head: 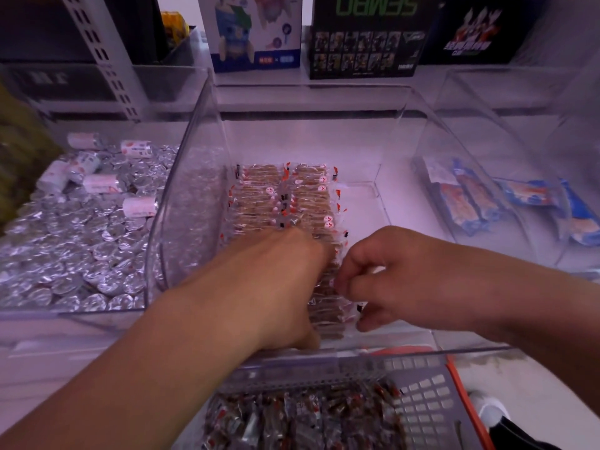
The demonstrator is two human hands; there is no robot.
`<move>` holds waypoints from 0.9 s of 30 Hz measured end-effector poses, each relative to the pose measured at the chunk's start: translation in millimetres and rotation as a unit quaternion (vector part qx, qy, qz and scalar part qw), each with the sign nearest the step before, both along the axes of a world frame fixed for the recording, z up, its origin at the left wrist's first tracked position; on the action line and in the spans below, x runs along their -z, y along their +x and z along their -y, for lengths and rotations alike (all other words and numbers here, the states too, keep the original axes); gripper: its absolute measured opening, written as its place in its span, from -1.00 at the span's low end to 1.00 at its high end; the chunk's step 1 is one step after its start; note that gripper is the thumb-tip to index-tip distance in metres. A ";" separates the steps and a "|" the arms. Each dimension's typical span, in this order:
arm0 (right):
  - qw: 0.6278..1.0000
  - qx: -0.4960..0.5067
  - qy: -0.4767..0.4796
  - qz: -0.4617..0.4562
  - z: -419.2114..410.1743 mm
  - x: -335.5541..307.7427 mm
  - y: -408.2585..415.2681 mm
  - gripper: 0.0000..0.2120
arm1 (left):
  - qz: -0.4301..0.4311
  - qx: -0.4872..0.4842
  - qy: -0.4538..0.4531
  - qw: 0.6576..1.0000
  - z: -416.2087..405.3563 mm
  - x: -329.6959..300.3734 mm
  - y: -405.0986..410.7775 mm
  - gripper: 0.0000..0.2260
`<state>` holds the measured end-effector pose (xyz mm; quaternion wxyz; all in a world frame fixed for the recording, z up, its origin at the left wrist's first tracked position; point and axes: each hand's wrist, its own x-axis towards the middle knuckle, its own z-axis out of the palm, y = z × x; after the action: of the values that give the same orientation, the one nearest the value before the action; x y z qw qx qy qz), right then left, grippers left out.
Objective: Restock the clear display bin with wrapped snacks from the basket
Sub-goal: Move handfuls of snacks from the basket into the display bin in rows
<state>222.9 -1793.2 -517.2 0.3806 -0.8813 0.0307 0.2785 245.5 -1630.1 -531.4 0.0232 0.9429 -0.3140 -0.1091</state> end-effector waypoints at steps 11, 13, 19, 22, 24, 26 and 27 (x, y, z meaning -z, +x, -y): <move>0.993 -0.016 -0.092 0.071 -1.2 6.1 2.4 -0.78 | 0.078 0.011 -0.002 0.997 1.6 -0.1 2.1 -0.50; 0.994 0.005 -0.081 0.070 -1.0 3.5 3.2 -0.68 | 0.077 0.000 0.001 0.997 1.7 -1.6 0.9 -0.51; 0.974 -0.031 -0.150 0.168 7.6 5.4 -1.3 -0.80 | -0.010 -0.012 -0.030 0.999 -5.1 -8.4 0.2 -0.47; 0.937 -0.050 -0.192 0.288 6.6 -2.2 -13.0 -0.79 | -0.028 -0.006 -0.061 0.998 -8.3 -15.8 0.7 -0.58; 0.905 -0.059 -0.207 0.367 5.6 -13.6 -24.1 -0.79 | -0.020 0.000 -0.086 0.996 -8.6 -23.0 -3.7 -0.71; 0.880 -0.078 -0.200 0.424 4.1 -27.4 -40.6 -0.80 | 0.000 0.002 -0.124 0.992 -9.0 -33.1 -13.0 -0.81; 0.877 -0.102 -0.179 0.434 2.4 -33.7 -50.8 -0.81 | 0.007 0.007 -0.149 0.989 -10.4 -40.3 -19.4 -0.86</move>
<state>172.1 -1795.6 -483.4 0.1604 -0.9651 -0.1786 -0.1047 226.1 -1619.7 -491.1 0.1609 0.9274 -0.3333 -0.0546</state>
